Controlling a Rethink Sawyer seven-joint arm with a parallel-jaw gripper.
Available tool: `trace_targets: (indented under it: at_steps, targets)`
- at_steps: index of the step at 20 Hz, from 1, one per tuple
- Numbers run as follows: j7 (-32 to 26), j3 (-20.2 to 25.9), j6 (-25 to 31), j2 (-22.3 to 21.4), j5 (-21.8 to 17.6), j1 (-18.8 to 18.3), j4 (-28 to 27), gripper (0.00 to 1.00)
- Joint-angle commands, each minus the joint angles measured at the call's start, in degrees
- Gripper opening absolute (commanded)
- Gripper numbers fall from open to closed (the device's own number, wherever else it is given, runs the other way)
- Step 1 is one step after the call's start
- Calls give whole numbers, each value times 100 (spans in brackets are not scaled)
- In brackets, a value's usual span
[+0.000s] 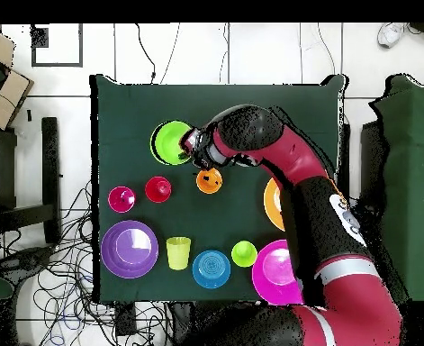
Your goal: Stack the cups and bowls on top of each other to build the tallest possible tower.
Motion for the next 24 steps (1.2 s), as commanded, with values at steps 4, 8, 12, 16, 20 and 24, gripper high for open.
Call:
trace_targets:
  at_steps: [4,8,12,16,20,24]
  targets:
    - [-1017,509,524,481,-648,-259,-332,0]
    - [-1005,570,540,567,-746,-304,-402,0]
    - [-956,639,586,576,-803,-344,-431,0]
    - [-951,683,634,579,-873,-381,-473,0]
    - [-920,718,736,627,-915,-379,-610,0]
    - [-891,777,776,433,-917,-461,-428,0]
